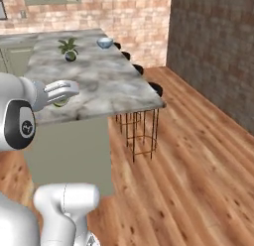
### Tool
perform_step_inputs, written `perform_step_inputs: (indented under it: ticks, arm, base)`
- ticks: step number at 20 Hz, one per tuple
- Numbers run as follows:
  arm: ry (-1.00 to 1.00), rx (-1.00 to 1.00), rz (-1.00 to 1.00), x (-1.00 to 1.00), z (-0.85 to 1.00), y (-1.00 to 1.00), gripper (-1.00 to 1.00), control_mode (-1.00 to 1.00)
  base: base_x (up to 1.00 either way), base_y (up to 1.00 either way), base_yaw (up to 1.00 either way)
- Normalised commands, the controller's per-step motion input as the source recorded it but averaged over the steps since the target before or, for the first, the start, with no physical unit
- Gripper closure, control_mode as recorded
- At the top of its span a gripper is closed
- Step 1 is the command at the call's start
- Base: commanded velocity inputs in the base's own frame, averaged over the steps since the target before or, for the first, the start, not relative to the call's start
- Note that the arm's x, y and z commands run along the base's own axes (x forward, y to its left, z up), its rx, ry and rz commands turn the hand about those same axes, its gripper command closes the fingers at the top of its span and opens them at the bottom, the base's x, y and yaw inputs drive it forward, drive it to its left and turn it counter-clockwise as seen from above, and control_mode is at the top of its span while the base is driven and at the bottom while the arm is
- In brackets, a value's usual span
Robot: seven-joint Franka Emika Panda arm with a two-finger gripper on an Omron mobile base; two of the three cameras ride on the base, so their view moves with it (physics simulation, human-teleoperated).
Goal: There is a bowl on the dining counter. Grab a lemon wedge from the fridge and place it in the bowl. Then get the liquor bottle and glass cup from the cabinet and place them next to the bowl.
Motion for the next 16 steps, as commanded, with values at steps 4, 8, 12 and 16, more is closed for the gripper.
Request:
perform_step_inputs:
  ticks: [4, 8, 12, 16]
  arm:
    - [0.00, 0.00, 0.00, 0.00, 0.00, 0.00, 1.00, 1.00]
    - [0.00, 0.00, 0.00, 0.00, 0.00, 0.00, 1.00, 1.00]
    - [0.00, 0.00, 0.00, 0.00, 0.00, 0.00, 1.00, 1.00]
    - [0.00, 0.00, 0.00, 0.00, 0.00, 0.00, 1.00, 1.00]
  base:
    - [0.99, -0.94, -0.14]
    - [1.00, -0.78, -0.08]
    - [1.00, -0.66, 0.00]
    - [1.00, -0.72, 0.02]
